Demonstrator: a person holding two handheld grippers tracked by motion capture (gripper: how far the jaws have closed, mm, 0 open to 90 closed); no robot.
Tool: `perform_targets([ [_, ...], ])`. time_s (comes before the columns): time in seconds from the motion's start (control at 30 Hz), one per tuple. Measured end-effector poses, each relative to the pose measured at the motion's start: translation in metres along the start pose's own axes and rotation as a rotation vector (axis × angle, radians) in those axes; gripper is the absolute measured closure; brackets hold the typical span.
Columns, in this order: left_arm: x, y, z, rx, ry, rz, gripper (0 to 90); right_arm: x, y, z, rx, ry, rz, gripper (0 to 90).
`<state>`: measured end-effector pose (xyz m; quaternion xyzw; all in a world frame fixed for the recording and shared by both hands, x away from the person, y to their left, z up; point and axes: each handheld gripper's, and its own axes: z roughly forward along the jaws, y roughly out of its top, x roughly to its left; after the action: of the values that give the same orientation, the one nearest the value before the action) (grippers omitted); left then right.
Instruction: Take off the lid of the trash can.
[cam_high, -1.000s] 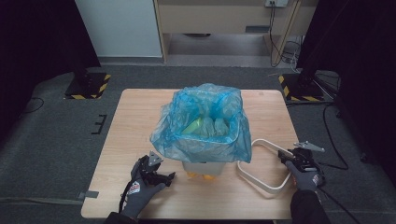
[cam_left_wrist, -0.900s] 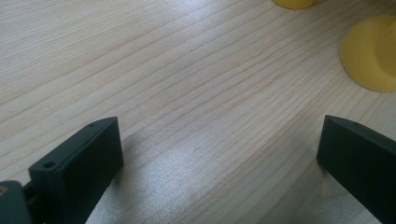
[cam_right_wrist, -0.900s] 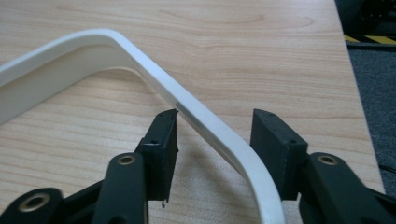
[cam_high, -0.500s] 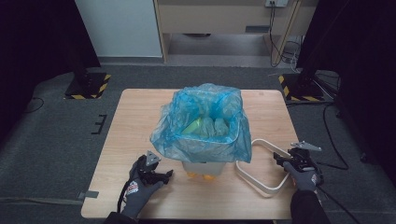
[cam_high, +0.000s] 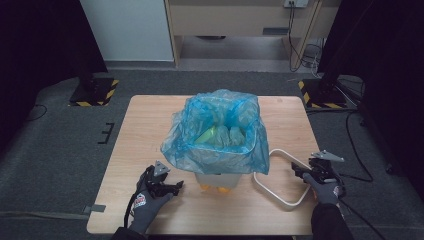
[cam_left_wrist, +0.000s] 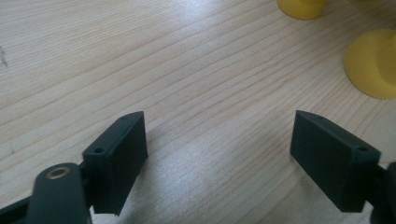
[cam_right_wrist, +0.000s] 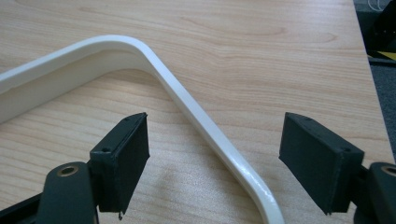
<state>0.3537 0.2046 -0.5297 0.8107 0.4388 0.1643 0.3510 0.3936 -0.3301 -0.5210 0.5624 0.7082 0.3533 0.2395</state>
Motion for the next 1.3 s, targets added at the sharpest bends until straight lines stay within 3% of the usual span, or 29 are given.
perform_targets([
  [0.27,0.009,0.004,-0.016,-0.075,0.013,-0.053,24.2,0.003,0.008,-0.011,-0.044,0.020,0.032,23.1],
  [0.43,0.014,0.009,-0.029,-0.153,0.023,-0.098,26.8,0.010,0.018,-0.020,-0.088,0.032,0.016,22.6],
  [0.63,0.018,0.014,-0.048,-0.247,0.029,-0.122,29.4,0.023,0.033,-0.035,-0.149,0.046,-0.003,21.7],
  [0.9,0.024,0.023,-0.076,-0.381,0.028,-0.152,32.8,0.027,0.044,-0.051,-0.201,0.049,0.006,21.8],
  [1.1,0.028,0.027,-0.091,-0.448,0.021,-0.187,34.8,0.031,0.051,-0.059,-0.236,0.055,-0.004,21.8],
  [1.3,0.029,0.034,-0.106,-0.495,0.021,-0.187,36.3,0.033,0.059,-0.066,-0.276,0.068,0.003,21.3],
])
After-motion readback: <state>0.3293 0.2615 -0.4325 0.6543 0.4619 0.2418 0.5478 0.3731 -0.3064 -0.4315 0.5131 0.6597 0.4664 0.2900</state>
